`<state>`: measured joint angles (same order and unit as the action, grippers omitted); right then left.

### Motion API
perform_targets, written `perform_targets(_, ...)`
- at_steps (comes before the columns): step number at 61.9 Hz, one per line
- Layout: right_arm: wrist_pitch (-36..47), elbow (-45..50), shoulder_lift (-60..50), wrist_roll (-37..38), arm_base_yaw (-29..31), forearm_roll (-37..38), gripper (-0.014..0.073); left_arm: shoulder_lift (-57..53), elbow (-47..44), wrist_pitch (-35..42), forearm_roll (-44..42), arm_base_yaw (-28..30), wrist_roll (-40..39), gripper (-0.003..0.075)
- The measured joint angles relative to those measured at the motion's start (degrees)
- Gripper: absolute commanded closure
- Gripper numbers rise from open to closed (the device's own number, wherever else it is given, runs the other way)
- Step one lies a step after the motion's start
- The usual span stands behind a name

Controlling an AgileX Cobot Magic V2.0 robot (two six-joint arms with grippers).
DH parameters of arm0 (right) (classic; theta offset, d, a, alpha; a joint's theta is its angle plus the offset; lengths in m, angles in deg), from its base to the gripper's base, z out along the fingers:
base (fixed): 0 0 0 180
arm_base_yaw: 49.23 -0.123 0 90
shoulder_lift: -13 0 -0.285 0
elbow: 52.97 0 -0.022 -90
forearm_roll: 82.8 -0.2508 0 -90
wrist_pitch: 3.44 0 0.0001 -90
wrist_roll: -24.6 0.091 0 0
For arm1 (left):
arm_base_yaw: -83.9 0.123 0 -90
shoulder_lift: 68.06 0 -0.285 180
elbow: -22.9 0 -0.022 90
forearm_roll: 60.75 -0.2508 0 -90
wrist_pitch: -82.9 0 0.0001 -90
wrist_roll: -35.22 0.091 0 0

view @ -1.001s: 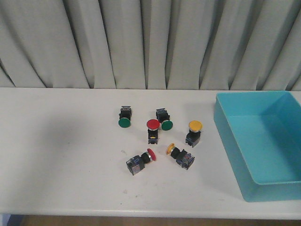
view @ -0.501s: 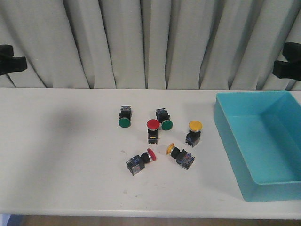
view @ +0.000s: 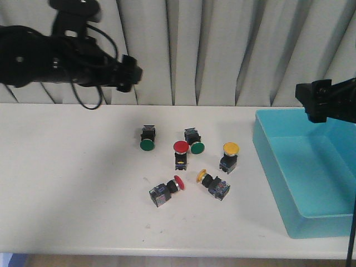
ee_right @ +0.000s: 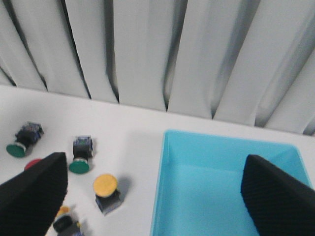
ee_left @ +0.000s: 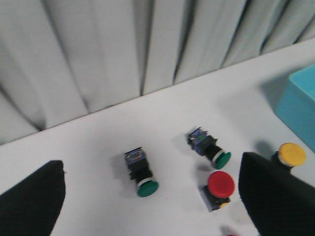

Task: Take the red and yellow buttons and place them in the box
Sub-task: 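Reach the left gripper down to the red-capped button in the middle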

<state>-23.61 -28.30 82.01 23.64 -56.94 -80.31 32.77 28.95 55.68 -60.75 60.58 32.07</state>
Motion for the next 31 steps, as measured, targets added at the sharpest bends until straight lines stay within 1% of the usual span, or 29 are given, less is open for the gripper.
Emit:
perform_targets(7, -2.3, 0.0, 0.0, 0.0, 0.0, -0.1, -0.0085, 6.5, 4.1, -1.0, 0.5, -3.3, 0.4, 0.0092)
perform_targets(15, -3.0, 0.0, 0.0, 0.0, 0.0, -0.3, -0.008, 13.9, 8.1, -3.1, 0.5, -5.8, 0.4, 0.0104)
perform_targets(31, -3.0, 0.0, 0.4, 0.0, 0.0, -2.5, -0.0076, 25.9, 14.8, -5.9, 0.9, -8.0, 0.5, 0.0113)
